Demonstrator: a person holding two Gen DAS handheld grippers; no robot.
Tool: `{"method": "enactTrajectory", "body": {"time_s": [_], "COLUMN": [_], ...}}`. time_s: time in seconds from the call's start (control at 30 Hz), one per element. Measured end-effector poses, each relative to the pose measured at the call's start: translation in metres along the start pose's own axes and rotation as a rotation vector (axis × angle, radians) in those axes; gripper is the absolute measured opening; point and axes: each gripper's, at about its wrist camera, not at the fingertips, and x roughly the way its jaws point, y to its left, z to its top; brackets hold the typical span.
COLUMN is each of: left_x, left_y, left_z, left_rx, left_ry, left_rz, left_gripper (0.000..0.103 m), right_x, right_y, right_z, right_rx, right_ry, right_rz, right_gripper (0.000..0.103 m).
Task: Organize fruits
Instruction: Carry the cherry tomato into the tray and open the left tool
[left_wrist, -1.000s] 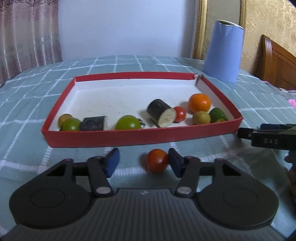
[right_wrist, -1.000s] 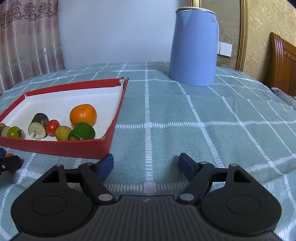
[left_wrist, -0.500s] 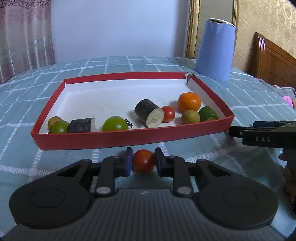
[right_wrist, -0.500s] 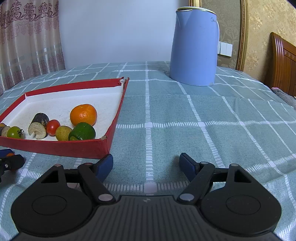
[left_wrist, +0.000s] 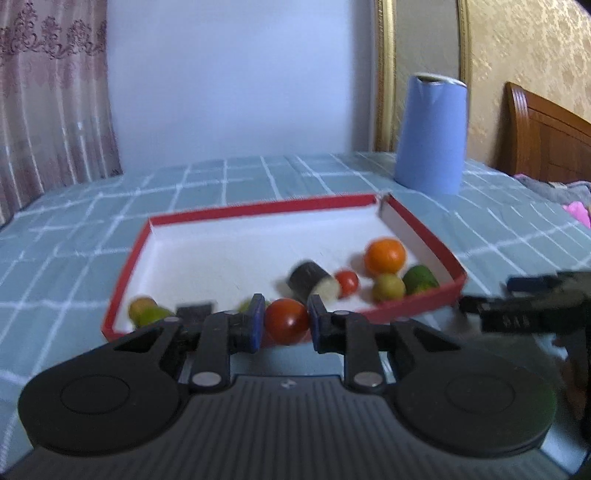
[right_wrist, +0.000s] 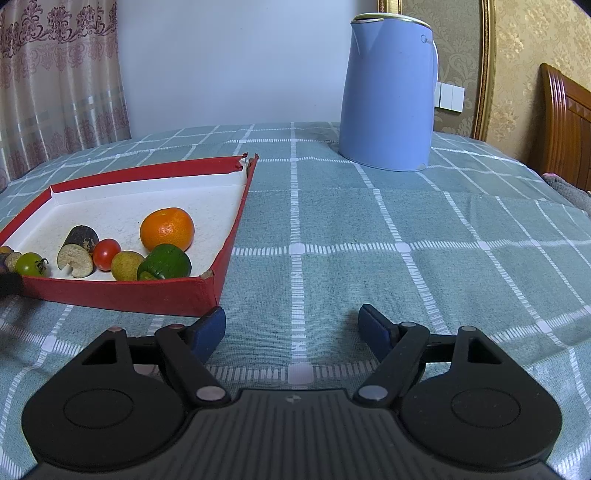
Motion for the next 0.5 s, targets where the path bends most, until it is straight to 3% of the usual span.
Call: {"method": "enactTrajectory", "body": {"time_s": [0.3, 0.5], "left_x": [0.054, 0.090], "left_y": [0.027, 0.033], "left_z": [0.030, 0.030], "left_rx": [-0.043, -0.040], "left_ry": [0.027, 0.074], "left_rz": [0.097, 0.139], "left_gripper": [0.022, 0.022], "right_x": [0.000, 0.000], "right_y": [0.000, 0.000], "right_z": [0.000, 0.000], "right_rx": [0.000, 0.000], "right_ry": [0.001, 0.001], "right_rz": [0.000, 0.000], "right_gripper": [0.079, 0.079]}}
